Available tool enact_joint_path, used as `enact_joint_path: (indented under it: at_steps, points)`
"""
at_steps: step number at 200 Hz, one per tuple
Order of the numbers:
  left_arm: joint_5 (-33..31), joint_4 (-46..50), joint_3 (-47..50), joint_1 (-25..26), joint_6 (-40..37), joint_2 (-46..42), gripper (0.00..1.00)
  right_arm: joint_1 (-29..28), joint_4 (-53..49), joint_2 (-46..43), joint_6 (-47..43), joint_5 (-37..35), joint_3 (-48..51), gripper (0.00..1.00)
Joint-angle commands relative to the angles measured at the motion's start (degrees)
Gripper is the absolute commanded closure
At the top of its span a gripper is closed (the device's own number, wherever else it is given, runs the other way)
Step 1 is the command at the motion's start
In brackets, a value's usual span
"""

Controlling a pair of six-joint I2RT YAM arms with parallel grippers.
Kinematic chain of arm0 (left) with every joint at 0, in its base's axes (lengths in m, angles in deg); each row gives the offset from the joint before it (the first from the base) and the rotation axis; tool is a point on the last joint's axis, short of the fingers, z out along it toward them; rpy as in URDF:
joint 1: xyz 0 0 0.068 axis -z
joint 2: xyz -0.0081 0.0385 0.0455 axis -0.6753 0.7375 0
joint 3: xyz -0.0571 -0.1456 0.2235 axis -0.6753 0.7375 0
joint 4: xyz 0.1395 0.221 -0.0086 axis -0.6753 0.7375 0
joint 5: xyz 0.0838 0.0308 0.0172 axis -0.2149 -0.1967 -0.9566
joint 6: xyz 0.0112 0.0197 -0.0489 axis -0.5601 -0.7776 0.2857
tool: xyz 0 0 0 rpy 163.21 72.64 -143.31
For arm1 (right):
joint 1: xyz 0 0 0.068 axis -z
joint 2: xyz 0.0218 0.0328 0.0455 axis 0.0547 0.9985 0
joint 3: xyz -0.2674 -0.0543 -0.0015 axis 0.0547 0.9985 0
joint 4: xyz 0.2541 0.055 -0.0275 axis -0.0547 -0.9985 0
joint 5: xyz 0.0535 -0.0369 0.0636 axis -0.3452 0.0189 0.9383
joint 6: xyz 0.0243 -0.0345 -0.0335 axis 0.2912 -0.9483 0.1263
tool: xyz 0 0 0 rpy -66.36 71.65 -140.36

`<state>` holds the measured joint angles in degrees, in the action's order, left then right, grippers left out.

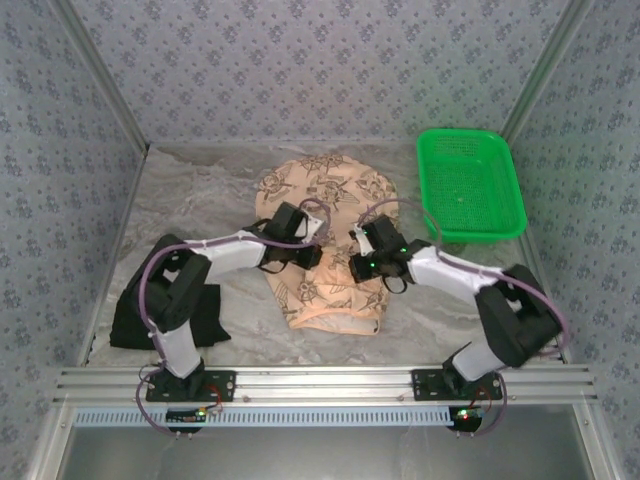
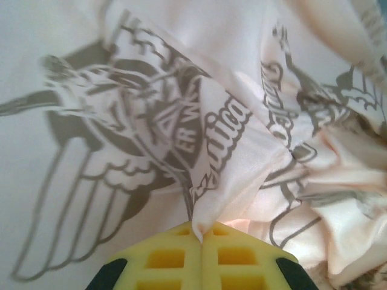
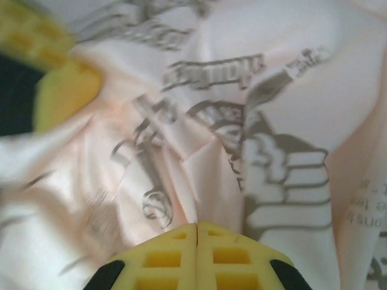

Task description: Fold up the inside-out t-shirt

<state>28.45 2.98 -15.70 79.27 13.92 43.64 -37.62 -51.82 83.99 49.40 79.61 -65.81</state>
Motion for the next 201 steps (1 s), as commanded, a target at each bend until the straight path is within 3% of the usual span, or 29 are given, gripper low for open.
enact_joint_path:
  at_steps: [1, 10, 36, 57, 76, 89, 102, 126, 135, 163, 201]
  points:
    - [2.98, -5.32, 1.97, -2.32, 4.97, -1.81, 0.95, 0.26, 3.60, -7.97, -9.13, 10.55, 6.25, 1.00]
    - [2.54, -5.95, 2.65, -2.42, 4.72, -0.86, 0.93, 0.93, 6.42, -10.45, -9.48, 14.47, 9.68, 1.00]
    - [1.71, -8.03, 3.69, -3.32, 5.67, 2.10, 0.87, 1.15, 6.37, -12.83, -10.79, 15.49, 14.24, 1.00]
    - [1.16, -7.23, 3.23, -4.21, 6.82, 3.51, 0.81, -0.23, 2.86, -10.82, -9.70, 10.17, 13.89, 1.00]
    - [0.97, -4.57, 2.40, -4.30, 4.69, 3.29, 0.73, 0.79, 0.53, -9.46, -3.67, 0.03, 13.73, 1.00]
    - [0.89, -3.56, 2.72, -4.21, 3.56, 1.27, 0.55, 2.68, -2.90, -9.87, 1.08, -8.55, 11.94, 0.95]
    - [2.00, -2.50, 3.11, -4.28, 3.04, -1.79, 0.49, 4.92, -5.70, -9.37, 2.44, -9.88, 9.44, 0.90]
    - [4.39, 3.14, 1.83, -2.12, 1.81, -7.30, 0.50, 4.02, -11.27, -6.67, 1.42, -10.26, 2.60, 0.66]
    - [5.24, 4.55, 1.60, -0.46, 1.19, -8.87, 0.52, 2.31, -13.09, -6.15, -0.21, -9.91, 0.09, 0.62]
    - [7.68, 5.69, 1.33, 3.95, 2.55, -9.63, 0.60, -1.54, -15.46, -6.49, -2.70, -6.22, -4.84, 0.59]
    - [5.24, 0.45, 2.74, 4.34, 4.72, -5.08, 0.65, -2.13, -11.30, -2.11, 1.46, 2.48, -4.84, 0.58]
